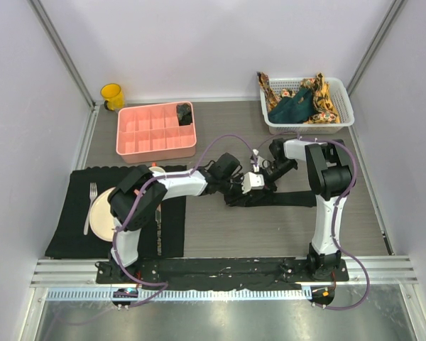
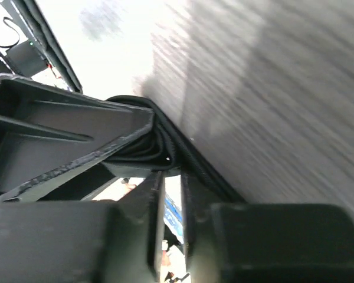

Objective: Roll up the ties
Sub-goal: Roll the tie at the center of the board.

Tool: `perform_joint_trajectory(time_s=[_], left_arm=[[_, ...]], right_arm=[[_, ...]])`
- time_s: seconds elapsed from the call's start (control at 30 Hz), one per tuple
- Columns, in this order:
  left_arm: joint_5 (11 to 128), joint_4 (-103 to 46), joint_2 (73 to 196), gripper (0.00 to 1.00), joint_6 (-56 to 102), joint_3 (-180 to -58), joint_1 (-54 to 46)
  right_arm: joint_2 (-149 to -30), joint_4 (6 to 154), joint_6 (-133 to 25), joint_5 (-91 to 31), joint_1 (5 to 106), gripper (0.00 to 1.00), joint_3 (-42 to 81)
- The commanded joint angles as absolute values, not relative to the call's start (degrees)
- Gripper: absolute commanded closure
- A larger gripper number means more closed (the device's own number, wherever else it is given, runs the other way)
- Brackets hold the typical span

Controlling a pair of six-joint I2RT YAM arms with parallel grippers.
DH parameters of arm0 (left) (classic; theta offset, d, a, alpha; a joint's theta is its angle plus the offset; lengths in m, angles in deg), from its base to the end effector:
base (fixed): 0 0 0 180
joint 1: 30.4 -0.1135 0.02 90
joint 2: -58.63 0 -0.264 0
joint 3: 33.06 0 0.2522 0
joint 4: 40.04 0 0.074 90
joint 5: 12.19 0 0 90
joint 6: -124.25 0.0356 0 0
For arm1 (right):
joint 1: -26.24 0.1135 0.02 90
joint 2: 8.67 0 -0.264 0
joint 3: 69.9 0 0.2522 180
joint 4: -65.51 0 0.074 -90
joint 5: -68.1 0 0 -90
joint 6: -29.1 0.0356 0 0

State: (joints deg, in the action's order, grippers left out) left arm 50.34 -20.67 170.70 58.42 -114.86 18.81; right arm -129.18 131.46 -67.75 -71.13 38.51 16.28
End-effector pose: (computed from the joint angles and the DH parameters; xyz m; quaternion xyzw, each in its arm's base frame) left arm 0.2524 -0.3176 0.1506 0.6105 0.6822 -0.2902 0.2788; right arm 0.3313 0.0997 0.1030 0.1136 -0.8991 -0.4105 0.1010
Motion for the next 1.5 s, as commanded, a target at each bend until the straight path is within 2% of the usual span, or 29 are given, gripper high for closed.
perform_joint_trajectory(time_s=[0.0, 0.03, 0.13, 0.37, 0.6, 0.73, 0.77, 0.8, 0.9, 1.0, 1.13, 1.2, 1.33, 1.47], left_arm=[[50.3, -17.6, 171.7, 0.57, 56.7, -114.0, 17.7], [49.3, -19.0, 171.1, 0.48, 55.8, -113.2, 17.3], [46.9, -26.0, 168.4, 0.33, 53.1, -109.4, 15.7], [42.6, -49.9, 165.9, 0.28, 48.9, -98.8, 14.7], [39.3, -59.5, 169.0, 0.27, 49.8, -97.5, 15.3], [38.5, -58.9, 170.2, 0.35, 52.2, -98.3, 16.4], [38.5, -58.1, 170.4, 0.4, 52.8, -98.8, 16.4], [39.0, -57.0, 170.6, 0.5, 53.1, -99.1, 16.5], [40.7, -52.8, 170.4, 0.66, 54.0, -99.9, 16.7], [43.3, -44.4, 169.3, 0.77, 56.2, -101.1, 16.7], [48.8, -32.8, 168.5, 0.83, 57.8, -102.5, 16.7], [49.8, -30.1, 168.6, 0.84, 57.9, -103.3, 16.7], [52.1, -24.7, 169.5, 0.84, 57.7, -106.2, 16.8], [52.9, -22.6, 170.4, 0.82, 57.5, -108.5, 16.9]], right_arm=[[-131.1, 127.4, -67.7, -62.7, 38.6, 0.89, 16.5], [-131.4, 127.3, -67.2, -62.0, 38.6, 0.92, 16.5], [-131.9, 126.9, -67.0, -59.8, 38.7, 0.98, 16.3], [-133.1, 126.4, -65.9, -58.2, 38.7, 0.99, 16.2], [-134.8, 126.3, -64.6, -58.6, 38.7, 0.99, 17.3], [-135.4, 126.6, -64.5, -59.0, 39.0, 0.99, 18.2], [-135.4, 126.6, -64.5, -59.1, 39.0, 0.99, 18.3], [-135.3, 126.6, -64.5, -59.2, 39.0, 0.99, 18.4], [-134.9, 126.6, -64.3, -60.6, 39.0, 0.99, 18.6], [-132.3, 127.7, -64.5, -63.3, 38.9, 0.95, 19.4], [-126.2, 130.2, -64.6, -68.5, 37.8, 0.81, 20.1], [-123.2, 131.1, -64.6, -69.9, 37.5, 0.77, 20.5], [-120.6, 132.6, -63.3, -77.0, 37.5, 0.61, 20.2], [-120.6, 132.6, -61.4, -79.1, 38.9, 0.59, 19.4]])
